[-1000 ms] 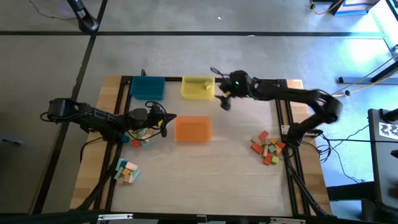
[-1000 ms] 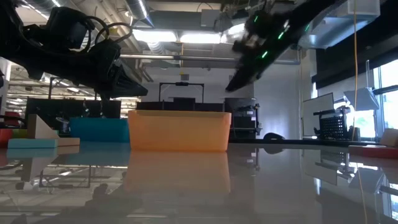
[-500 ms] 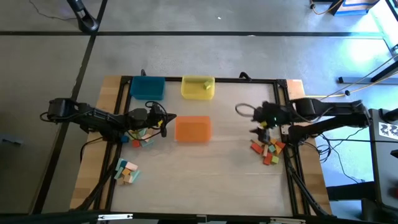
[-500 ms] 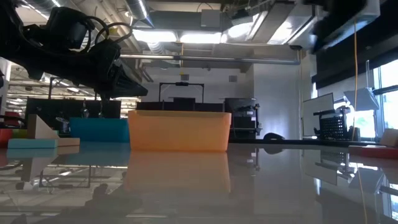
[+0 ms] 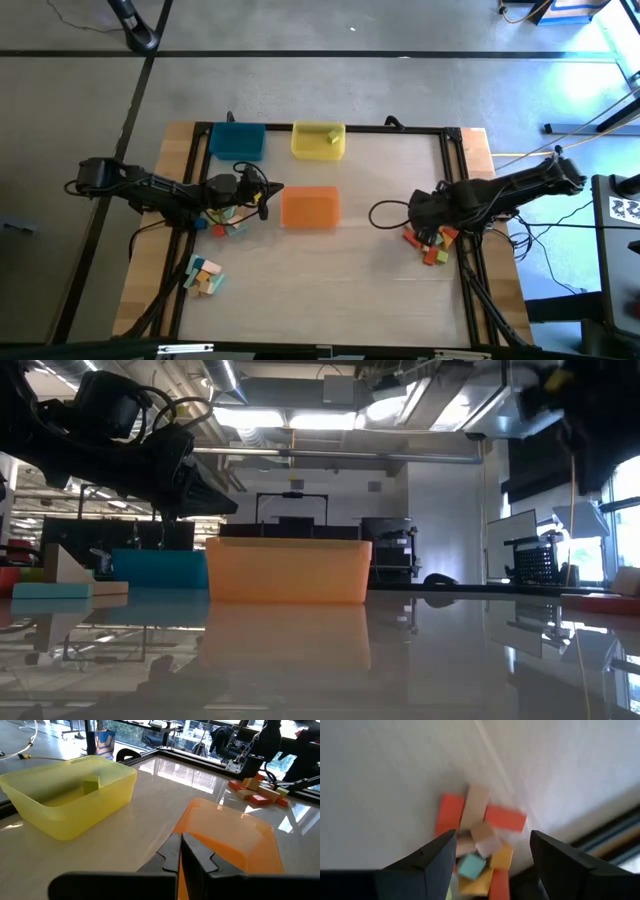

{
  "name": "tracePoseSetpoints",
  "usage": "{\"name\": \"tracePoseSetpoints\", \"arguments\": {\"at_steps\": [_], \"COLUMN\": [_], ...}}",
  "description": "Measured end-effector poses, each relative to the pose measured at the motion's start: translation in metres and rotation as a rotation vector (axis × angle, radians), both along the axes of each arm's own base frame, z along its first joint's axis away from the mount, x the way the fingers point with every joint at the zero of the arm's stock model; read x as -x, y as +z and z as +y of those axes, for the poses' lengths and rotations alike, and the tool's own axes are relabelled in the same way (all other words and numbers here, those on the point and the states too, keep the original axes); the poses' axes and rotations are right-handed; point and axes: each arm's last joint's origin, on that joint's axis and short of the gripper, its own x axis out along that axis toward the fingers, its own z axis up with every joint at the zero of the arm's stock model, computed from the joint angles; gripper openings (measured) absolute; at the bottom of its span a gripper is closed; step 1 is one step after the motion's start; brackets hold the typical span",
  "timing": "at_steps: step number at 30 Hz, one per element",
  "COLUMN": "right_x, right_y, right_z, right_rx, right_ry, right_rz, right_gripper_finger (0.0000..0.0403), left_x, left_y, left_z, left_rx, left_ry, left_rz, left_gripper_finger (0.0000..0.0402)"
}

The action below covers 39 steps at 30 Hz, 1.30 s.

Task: Sort blocks by size
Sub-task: Put the brown square block into the yellow bin

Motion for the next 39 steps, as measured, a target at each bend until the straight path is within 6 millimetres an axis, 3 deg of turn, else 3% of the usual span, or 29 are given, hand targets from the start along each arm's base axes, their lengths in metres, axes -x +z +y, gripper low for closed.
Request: {"name": "tracePoseSetpoints", "arguments": {"at_steps": [10,19,33,39], "right_x": [0.013,0.006,-0.006,-0.012], "right_y": [-0.046,-0.053,-0.089,-0.097], "right_z": [-0.002,0.0,0.003,-0.005], "right_rx": [-0.029,-0.04,-0.01,-0.003], "right_ry": [0.044,0.118,0.238,0.208], "right_rz": [0.134,0.08,0.31,0.357], "right_gripper_finger": [0.0252,0.023,0.0223,0.022], "left_x": [0.0,0.0,0.0,0.0], "left_y": [0.0,0.0,0.001,0.0], "left_z": [0.0,0.0,0.0,0.0], "left_rx": [0.002,0.002,0.001,0.002], "left_ry": [0.001,0.001,0.001,0.001], "left_rz": [-0.002,-0.006,-0.008,-0.006], "left_gripper_finger": [0.0003,0.0003,0.0003,0.0003]}}
